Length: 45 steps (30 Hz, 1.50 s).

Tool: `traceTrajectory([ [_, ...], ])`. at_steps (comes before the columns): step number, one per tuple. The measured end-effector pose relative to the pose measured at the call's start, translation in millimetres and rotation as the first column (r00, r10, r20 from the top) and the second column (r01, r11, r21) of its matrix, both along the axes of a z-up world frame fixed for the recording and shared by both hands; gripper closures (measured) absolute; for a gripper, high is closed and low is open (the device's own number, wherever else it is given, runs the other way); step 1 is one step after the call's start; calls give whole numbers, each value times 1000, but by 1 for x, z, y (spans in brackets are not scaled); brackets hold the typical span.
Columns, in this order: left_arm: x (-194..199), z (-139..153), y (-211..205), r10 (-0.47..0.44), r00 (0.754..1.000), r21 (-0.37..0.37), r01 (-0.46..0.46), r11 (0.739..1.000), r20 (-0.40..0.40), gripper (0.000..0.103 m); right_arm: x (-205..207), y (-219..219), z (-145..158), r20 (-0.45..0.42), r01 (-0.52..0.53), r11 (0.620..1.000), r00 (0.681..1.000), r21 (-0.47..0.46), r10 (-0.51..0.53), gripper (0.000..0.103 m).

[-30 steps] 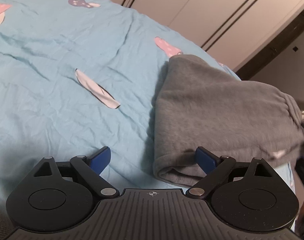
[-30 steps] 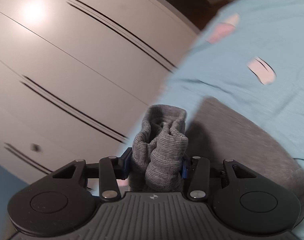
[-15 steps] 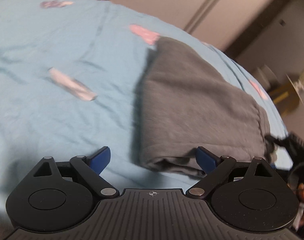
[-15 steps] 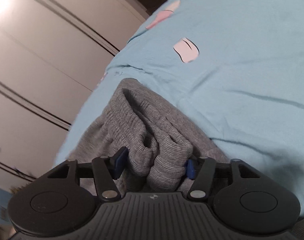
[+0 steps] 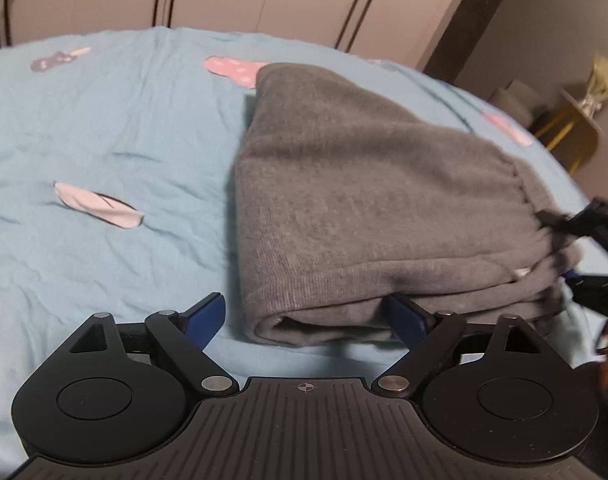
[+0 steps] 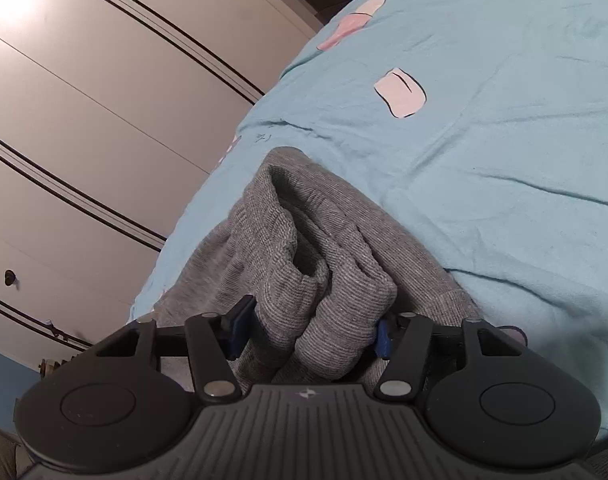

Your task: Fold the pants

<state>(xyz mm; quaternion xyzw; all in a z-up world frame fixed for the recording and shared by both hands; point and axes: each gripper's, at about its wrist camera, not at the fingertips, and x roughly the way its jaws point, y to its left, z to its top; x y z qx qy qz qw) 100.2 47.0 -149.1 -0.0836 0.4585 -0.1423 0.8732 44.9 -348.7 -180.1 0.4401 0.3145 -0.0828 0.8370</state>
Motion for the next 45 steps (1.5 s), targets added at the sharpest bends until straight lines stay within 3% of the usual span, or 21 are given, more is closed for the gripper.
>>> traceTrajectory([
  [2, 0, 0, 0, -16, 1000, -16, 16, 1000, 0, 30, -1, 0, 4, 14, -10, 1000, 1000, -1, 10, 49],
  [5, -2, 5, 7, 0, 999, -23, 1, 1000, 32, 67, -10, -4, 12, 85, -41, 999, 996, 23, 39, 54],
  [6, -1, 5, 10, 6, 1000, -37, -5, 999, 23, 68, -11, -6, 13, 87, -48, 999, 995, 22, 46, 54],
  [8, 0, 6, 20, 38, 999, -77, -40, 996, -20, 56, -8, -10, 11, -14, -44, 999, 999, -22, 44, 46],
  [9, 0, 7, 25, 67, 997, -91, -71, 993, -49, 32, -8, -12, 8, -73, -36, 999, 997, -36, 33, 38],
  [11, -5, 12, 40, 136, 988, -146, -145, 979, -72, 21, -14, -19, 9, -59, -14, 1000, 998, 5, 15, 35],
  [15, -16, 31, 66, 261, 965, -201, -256, 946, -1, 5, -22, -26, 42, -20, 36, 983, 999, -179, -40, 27],
  [18, -14, 32, 72, 321, 943, -170, -303, 938, 87, 3, -10, -31, 54, 56, -26, 986, 998, -163, 36, 27],
  [21, 1, 16, 71, 321, 947, -152, -314, 937, 27, 3, 22, -27, 48, 37, -102, 980, 993, -169, 109, 28],
  [23, 11, 5, 69, 311, 949, -158, -314, 936, -48, 3, 47, -23, 36, -14, -145, 976, 989, -163, 144, 47],
  [24, 10, 2, 70, 309, 949, -164, -316, 935, -67, 3, 54, -21, 33, -22, -163, 975, 987, -148, 162, 77],
  [25, 10, 0, 71, 306, 949, -175, -315, 933, -75, 3, 59, -18, 31, -26, -171, 973, 985, -153, 169, 80],
  [28, 12, -1, 75, 311, 947, -212, -320, 923, -76, 3, 66, -10, 37, 22, -193, 961, 979, -199, 202, 80],
  [30, 13, -5, 78, 314, 945, -217, -328, 920, -95, 3, 71, -11, 33, 48, -214, 965, 973, -153, 224, 72],
  [31, 15, -7, 78, 314, 942, -217, -333, 918, -117, 3, 75, -12, 29, 36, -234, 963, 970, -131, 240, 65],
  [34, 16, -10, 80, 319, 934, -234, -350, 907, -159, 3, 82, -13, 22, -9, -255, 958, 967, -131, 256, 65],
  [35, 16, -11, 82, 325, 931, -241, -358, 902, -167, 3, 81, -13, 23, -14, -255, 959, 967, -125, 255, 68],
  [37, 15, -11, 85, 338, 924, -251, -374, 893, -178, 3, 76, -17, 32, 8, -245, 965, 969, -90, 247, 94],
  [41, 13, -10, 90, 352, 919, -273, -389, 880, -176, 3, 37, -39, 51, 205, -175, 978, 967, 112, 150, 94],
  [43, 13, -10, 89, 347, 922, -271, -383, 883, -174, 3, 27, -35, 50, 146, -160, 987, 976, -23, 161, 94],
  [45, 14, -11, 86, 332, 926, -259, -371, 892, -181, 3, 36, -22, 31, -39, -200, 956, 980, -213, 197, 90],
])
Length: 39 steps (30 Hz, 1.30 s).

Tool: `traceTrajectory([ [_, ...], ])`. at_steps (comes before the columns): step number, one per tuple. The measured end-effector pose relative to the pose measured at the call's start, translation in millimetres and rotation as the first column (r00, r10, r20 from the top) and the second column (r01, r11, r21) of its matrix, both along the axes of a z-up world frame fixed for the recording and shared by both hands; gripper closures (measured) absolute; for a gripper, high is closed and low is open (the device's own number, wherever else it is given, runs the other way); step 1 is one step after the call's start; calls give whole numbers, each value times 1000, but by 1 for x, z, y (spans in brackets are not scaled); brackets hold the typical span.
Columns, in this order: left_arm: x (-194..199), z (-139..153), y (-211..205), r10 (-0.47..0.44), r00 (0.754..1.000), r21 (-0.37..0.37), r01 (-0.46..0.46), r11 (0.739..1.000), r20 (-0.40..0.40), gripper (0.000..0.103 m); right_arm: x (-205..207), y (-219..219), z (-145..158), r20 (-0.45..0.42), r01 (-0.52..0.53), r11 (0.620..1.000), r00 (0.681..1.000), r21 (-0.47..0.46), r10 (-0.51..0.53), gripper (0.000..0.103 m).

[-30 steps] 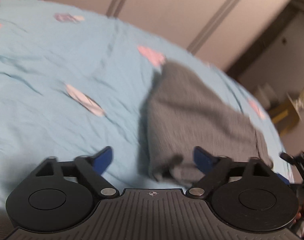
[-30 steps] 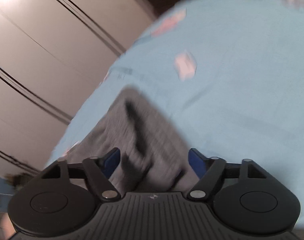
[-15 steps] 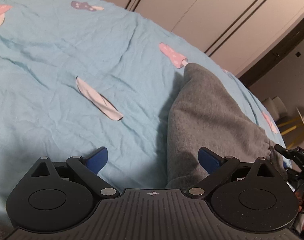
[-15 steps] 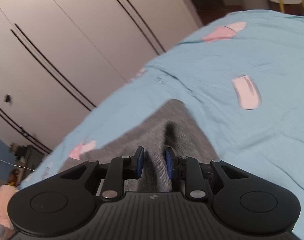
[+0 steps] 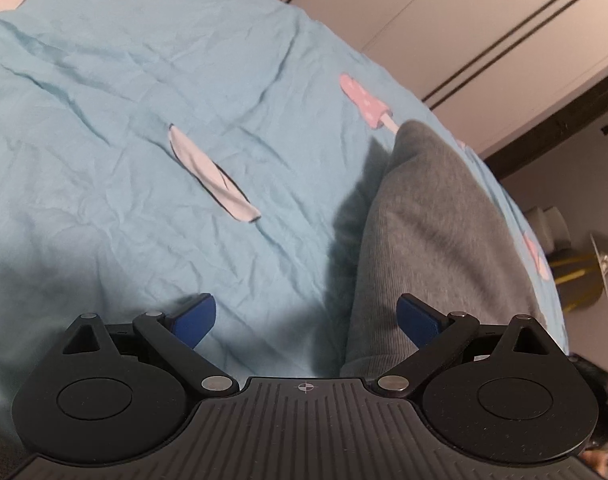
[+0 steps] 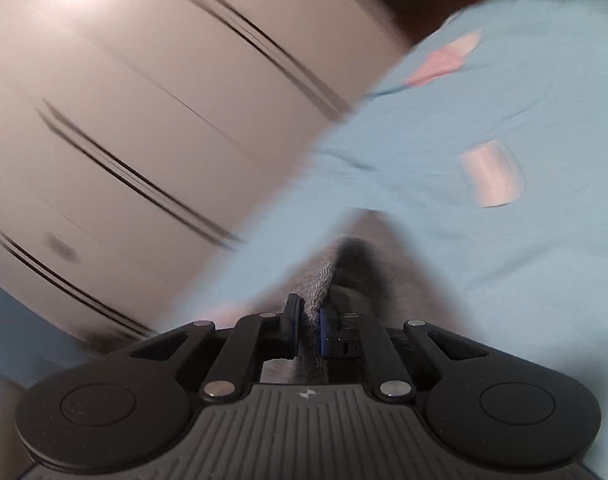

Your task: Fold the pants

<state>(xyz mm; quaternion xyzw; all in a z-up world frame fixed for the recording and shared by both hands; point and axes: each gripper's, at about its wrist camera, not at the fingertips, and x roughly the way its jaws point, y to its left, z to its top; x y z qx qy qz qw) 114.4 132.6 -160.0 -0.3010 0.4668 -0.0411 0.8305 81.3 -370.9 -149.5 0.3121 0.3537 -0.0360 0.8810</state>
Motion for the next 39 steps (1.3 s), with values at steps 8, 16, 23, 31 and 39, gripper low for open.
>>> traceTrajectory([
  [8, 4, -2, -2, -7, 1000, 3, 7, 1000, -16, 3, -31, 17, 38, 105, 95, 982, 991, -164, -79, 46],
  [16, 1, -3, -2, -9, 999, -1, 9, 1000, -38, 3, -27, 77, 12, -14, -148, 950, 989, -275, 149, 100],
  [23, -9, 18, -30, -120, 993, 130, 116, 985, 23, 3, -44, 78, 28, -37, -149, 960, 989, -237, 144, 98],
  [31, 2, 47, -72, -236, 967, 146, 221, 964, 99, 3, -46, 65, 23, -99, -218, 955, 974, -200, 202, 103],
  [39, 63, 36, -80, -285, 959, 193, 279, 941, 3, 3, -55, 49, 33, -70, -237, 960, 971, -147, 229, 98],
])
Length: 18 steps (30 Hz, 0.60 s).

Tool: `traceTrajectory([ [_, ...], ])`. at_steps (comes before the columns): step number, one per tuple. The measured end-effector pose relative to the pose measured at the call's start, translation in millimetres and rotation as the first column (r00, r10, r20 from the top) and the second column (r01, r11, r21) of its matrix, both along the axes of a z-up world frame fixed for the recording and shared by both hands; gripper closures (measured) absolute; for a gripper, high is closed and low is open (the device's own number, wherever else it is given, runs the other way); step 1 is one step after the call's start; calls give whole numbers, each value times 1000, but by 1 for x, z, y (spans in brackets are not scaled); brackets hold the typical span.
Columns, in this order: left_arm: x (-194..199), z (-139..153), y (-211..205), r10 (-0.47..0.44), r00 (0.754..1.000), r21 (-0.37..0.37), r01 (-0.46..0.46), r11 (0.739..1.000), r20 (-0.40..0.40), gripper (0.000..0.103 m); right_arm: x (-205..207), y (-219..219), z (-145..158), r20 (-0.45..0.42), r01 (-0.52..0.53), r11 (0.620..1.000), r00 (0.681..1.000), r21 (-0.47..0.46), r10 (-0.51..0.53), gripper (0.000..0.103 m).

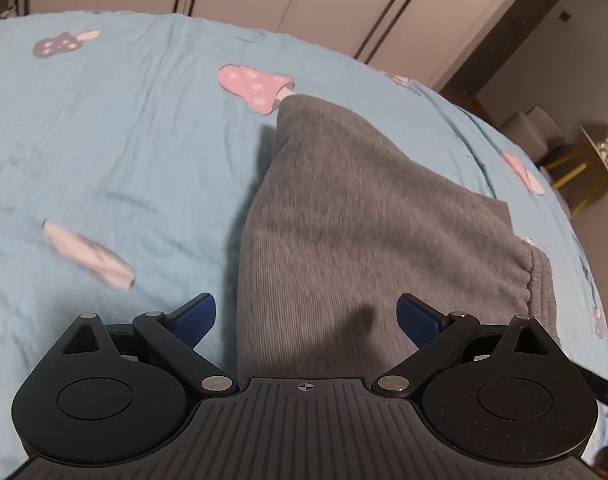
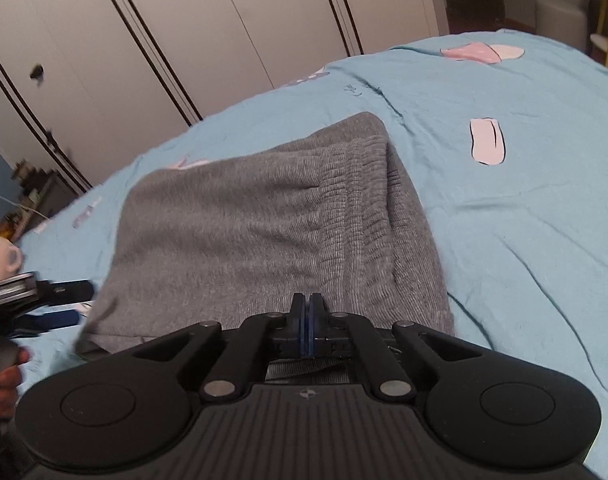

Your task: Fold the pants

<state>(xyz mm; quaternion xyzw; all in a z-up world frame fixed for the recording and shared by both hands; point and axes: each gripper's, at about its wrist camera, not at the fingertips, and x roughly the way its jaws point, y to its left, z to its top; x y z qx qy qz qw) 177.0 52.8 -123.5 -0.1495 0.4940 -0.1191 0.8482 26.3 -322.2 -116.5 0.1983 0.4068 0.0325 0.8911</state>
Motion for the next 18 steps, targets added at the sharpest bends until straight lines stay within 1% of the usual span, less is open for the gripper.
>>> traceTrajectory([
  [2, 10, -2, -3, -29, 999, 30, 28, 999, 23, 3, -8, -12, 12, 53, 4, 1000, 999, -5, -3, 76],
  [3, 15, -2, -7, -39, 999, 56, 37, 998, 38, 3, -10, -18, 18, 83, 13, 1000, 997, -19, -12, 24],
  [4, 20, -4, -11, -48, 998, 83, 44, 996, 50, 3, -11, -23, 22, 120, 34, 998, 992, -56, -28, 7],
  [5, 25, -8, -15, -66, 997, 93, 61, 994, 50, 3, -9, -29, 24, 143, 52, 993, 989, -106, -36, 4],
  [6, 29, -12, -18, -89, 995, 76, 86, 993, 42, 3, -4, -34, 25, 135, 57, 990, 990, -133, -39, 4],
  [7, 31, -15, -21, -108, 994, 47, 106, 993, 34, 3, 3, -41, 24, 120, 62, 988, 992, -141, -45, 4],
  [8, 34, -19, -24, -116, 993, 29, 115, 993, 28, 3, 10, -48, 20, 111, 54, 992, 993, -117, -41, 4],
  [10, 41, -25, -31, -115, 993, 51, 114, 992, 19, 3, 25, -61, 8, 85, 8, 999, 996, -32, -5, 4],
  [11, 46, -29, -34, -119, 993, 58, 119, 991, 5, 3, 34, -67, -1, 61, 7, 1000, 998, 13, -8, 4],
  [13, 55, -35, -36, -111, 994, 32, 111, 993, -19, 2, 53, -73, -19, 7, -21, 997, 1000, 79, 21, 4],
  [16, 66, -43, -31, -104, 994, 14, 105, 994, -27, 1, 74, -82, -41, -44, -39, 992, 998, 121, 44, 4],
  [18, 68, -49, -22, -103, 994, -6, 103, 995, -21, 0, 82, -93, -51, -54, -39, 981, 997, 192, 50, 4],
])
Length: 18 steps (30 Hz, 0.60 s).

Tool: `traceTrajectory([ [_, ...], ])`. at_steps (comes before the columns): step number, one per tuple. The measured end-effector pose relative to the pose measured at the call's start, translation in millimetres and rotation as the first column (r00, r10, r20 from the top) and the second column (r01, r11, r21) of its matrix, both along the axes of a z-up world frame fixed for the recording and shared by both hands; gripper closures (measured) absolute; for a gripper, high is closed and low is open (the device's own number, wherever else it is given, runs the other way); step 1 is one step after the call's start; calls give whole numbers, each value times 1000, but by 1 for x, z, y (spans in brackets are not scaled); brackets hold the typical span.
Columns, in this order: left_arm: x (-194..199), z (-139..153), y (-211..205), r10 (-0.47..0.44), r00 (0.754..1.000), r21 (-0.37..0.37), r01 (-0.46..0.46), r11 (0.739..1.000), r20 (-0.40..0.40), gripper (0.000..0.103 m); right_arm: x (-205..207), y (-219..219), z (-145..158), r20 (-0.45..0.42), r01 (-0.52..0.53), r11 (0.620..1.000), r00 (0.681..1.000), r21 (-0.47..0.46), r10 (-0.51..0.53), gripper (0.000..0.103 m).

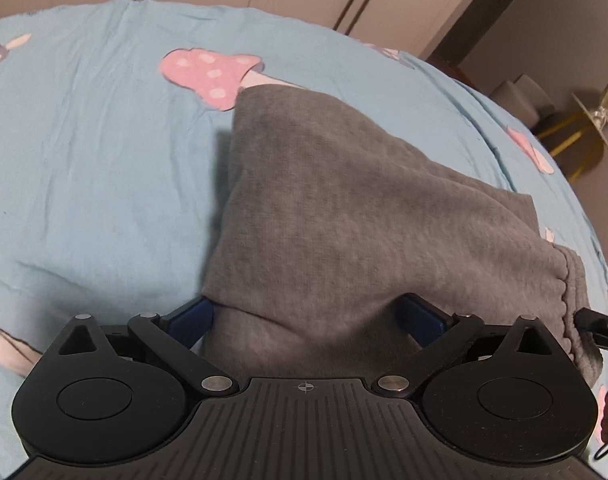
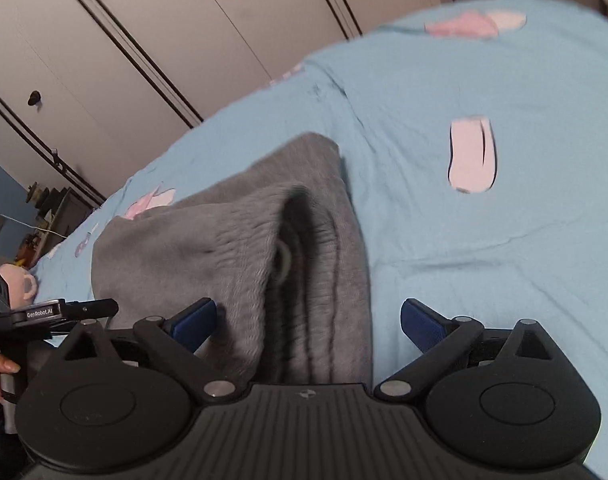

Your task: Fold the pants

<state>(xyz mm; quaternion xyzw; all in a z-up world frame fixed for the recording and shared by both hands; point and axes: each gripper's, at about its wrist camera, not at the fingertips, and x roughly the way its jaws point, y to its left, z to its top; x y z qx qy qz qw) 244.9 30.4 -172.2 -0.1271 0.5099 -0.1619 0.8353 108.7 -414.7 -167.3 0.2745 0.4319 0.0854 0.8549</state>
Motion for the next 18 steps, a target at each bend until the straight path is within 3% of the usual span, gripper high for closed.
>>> traceTrajectory([
  [4, 4, -8, 9, 3, 1000, -63, -3, 998, -7, 0, 9, -12, -13, 6, -17, 997, 1000, 80, 16, 4],
  [11, 16, -16, 12, -104, 995, -153, 101, 983, -13, 0, 36, -11, -32, 26, -56, 973, 998, 225, 51, 4],
  [15, 13, -21, 8, -193, 981, -119, 194, 974, 21, 0, 48, 7, -31, 29, -145, 972, 989, 182, 142, 4],
  [18, 15, -19, 6, -170, 985, -128, 170, 977, 11, 0, 50, 14, -30, 44, -200, 969, 980, 147, 196, 4],
])
